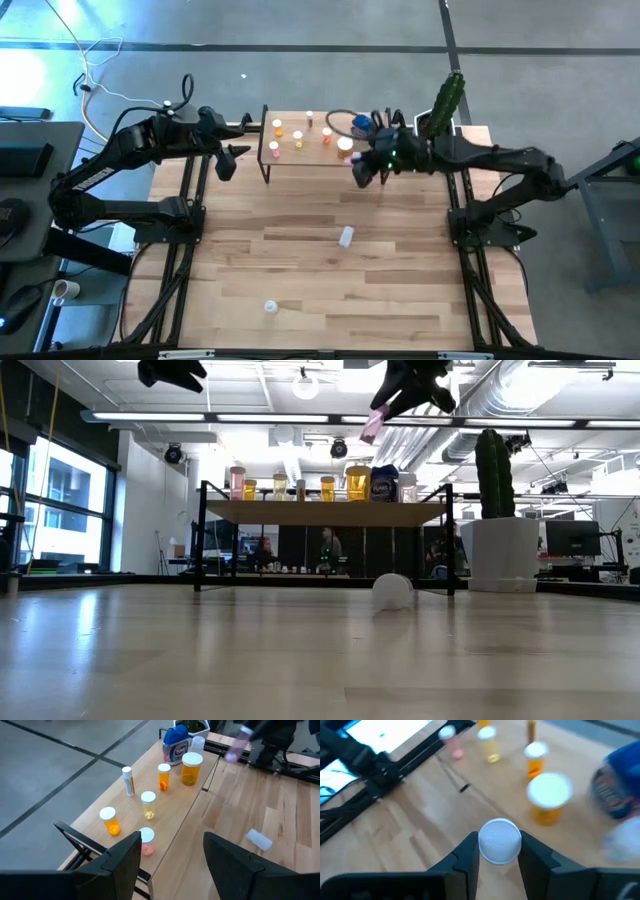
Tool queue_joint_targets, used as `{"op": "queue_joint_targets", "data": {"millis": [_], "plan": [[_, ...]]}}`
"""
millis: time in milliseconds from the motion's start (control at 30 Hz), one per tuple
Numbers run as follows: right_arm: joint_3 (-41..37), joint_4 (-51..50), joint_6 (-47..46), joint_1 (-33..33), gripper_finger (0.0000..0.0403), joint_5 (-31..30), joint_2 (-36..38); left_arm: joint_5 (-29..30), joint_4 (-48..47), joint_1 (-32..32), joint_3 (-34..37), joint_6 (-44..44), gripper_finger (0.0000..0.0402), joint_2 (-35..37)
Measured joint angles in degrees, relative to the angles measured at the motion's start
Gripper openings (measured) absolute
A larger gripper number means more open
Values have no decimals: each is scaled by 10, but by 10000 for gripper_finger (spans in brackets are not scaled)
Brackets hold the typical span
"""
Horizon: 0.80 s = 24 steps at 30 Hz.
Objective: Pick and place medicine bottles onto shelf by color
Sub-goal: Put the pink pill bottle on the shelf
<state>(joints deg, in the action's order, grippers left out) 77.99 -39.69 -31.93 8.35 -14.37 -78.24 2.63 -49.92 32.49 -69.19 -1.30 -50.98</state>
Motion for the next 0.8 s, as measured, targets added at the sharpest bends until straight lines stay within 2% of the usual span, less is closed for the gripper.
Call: {"op": "queue_joint_targets", "data": {"millis": [367,567,800], "plan": [[96,-56,92,145,95,11,0,2,2,0,0,-10,204,0],[117,-60,132,229,95,16,0,2,3,0,0,-10,204,0],[118,-79,144,329,95,77,-18,2,3,0,0,-15,204,0]]}}
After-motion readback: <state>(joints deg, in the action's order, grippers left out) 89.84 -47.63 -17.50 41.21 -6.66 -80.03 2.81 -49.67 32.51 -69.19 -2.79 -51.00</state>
